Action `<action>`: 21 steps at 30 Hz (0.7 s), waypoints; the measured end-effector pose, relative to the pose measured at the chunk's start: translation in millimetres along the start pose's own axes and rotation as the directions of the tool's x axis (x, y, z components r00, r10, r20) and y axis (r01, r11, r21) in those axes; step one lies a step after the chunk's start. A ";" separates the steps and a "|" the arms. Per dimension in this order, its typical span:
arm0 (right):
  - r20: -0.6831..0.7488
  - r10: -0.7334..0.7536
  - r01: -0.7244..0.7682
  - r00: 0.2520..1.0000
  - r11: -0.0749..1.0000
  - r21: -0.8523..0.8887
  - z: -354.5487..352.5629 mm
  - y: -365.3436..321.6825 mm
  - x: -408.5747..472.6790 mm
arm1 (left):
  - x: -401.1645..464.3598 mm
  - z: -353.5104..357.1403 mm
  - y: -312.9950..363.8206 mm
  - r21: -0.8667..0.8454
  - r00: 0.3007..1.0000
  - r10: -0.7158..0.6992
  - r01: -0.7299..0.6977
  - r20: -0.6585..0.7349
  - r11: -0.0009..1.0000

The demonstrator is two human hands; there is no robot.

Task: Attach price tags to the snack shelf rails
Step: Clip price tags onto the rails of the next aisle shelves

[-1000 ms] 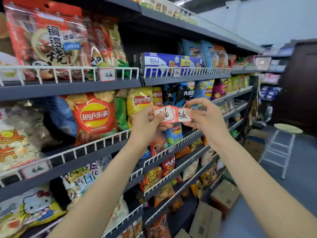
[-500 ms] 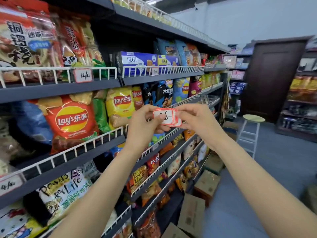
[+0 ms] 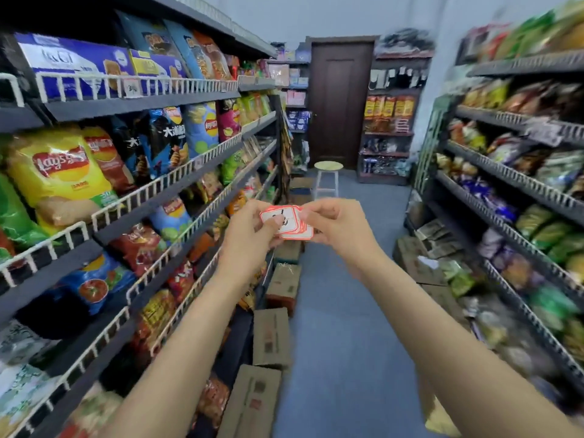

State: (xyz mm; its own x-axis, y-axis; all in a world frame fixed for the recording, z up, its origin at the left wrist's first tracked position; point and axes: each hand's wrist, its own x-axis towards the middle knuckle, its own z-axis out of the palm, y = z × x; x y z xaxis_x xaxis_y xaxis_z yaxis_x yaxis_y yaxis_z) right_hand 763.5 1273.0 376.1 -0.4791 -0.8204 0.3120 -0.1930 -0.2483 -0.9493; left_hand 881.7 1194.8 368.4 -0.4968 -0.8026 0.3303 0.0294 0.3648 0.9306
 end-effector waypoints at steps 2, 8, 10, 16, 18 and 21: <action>-0.053 0.030 -0.030 0.998 1.000 -0.003 -31.8 8.9 -12.1 | -2.2 32.6 -5.0 -0.050 0.996 -0.027 0.031 0.087 0.998; -0.241 0.083 -0.100 0.967 0.993 -0.058 -131.8 34.1 -33.7 | 5.9 140.4 -21.0 -0.018 0.962 -0.005 0.010 0.272 1.000; -0.299 0.116 -0.140 0.947 0.988 -0.059 -165.2 46.3 -37.0 | 11.4 178.6 -26.1 0.069 0.952 0.008 -0.030 0.305 0.997; -0.473 0.152 -0.193 0.868 0.981 -0.039 -267.2 88.8 -35.1 | 33.1 300.2 -33.8 0.208 0.908 0.075 -0.174 0.411 0.962; -0.522 0.151 -0.204 0.839 0.978 -0.045 -305.9 104.2 -28.9 | 42.1 344.8 -35.4 0.217 0.903 0.066 -0.172 0.424 0.961; -0.562 0.178 -0.222 0.808 0.975 -0.010 -357.7 124.0 -18.3 | 57.4 405.7 -45.3 0.197 0.888 0.010 -0.113 0.460 0.974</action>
State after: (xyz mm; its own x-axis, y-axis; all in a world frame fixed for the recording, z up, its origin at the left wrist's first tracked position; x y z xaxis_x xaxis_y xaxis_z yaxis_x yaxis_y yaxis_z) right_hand 442.2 1441.4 266.8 -0.9025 -0.4177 0.1047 -0.0899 -0.0551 -0.9944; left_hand 499.9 1323.8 281.3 -0.8399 -0.4918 0.2297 -0.0861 0.5384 0.8383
